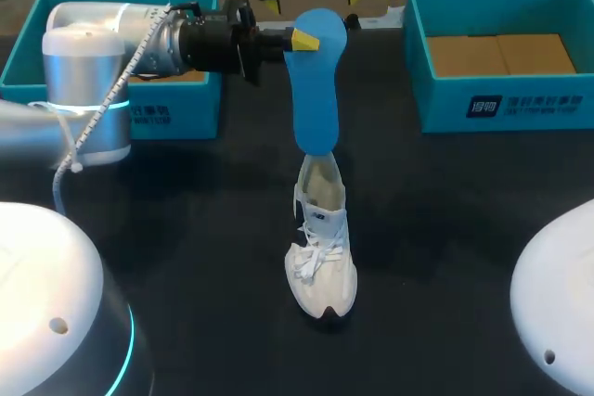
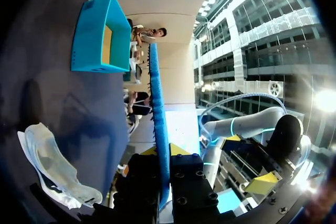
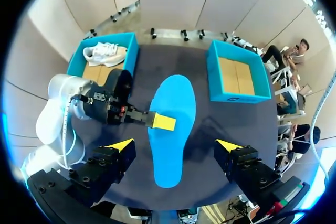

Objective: Take the shoe out of the shoebox, open the shoe tongue, remove and reinsert the insole, then place the shoe into the shoebox

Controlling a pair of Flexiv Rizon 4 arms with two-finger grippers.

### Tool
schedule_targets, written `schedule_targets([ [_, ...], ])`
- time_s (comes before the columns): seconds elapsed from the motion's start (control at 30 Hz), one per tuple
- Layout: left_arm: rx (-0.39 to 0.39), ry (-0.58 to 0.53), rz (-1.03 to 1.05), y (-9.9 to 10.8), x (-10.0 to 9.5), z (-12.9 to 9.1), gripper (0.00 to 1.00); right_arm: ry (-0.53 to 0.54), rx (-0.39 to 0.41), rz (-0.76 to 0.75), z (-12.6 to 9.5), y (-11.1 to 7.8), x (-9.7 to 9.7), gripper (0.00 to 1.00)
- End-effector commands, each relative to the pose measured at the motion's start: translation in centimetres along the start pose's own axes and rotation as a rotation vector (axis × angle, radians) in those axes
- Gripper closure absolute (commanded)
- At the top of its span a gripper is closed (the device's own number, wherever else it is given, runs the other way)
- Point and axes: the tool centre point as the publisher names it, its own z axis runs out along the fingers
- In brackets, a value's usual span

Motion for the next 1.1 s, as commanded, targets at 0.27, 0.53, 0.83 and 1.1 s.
schedule_targets([
  [0.27, 0.001, -0.004, -0.001, 0.1, 0.1, 0.0, 1.00, 0.096, -0.007, 0.031, 0.0, -0.4, -1.4, 0.00],
  [0.53, 0.001, -0.004, -0.001, 0.1, 0.1, 0.0, 1.00, 0.143, 0.000, 0.046, 0.1, -0.6, -2.6, 0.00],
  [0.83, 0.001, -0.004, -0.001, 0.1, 0.1, 0.0, 1.00, 0.224, 0.024, 0.052, 0.4, -0.6, -4.0, 0.00],
  [1.1, 0.001, -0.004, -0.001, 0.1, 0.1, 0.0, 1.00, 0.367, 0.028, 0.077, 0.6, -0.6, -5.9, 0.00],
])
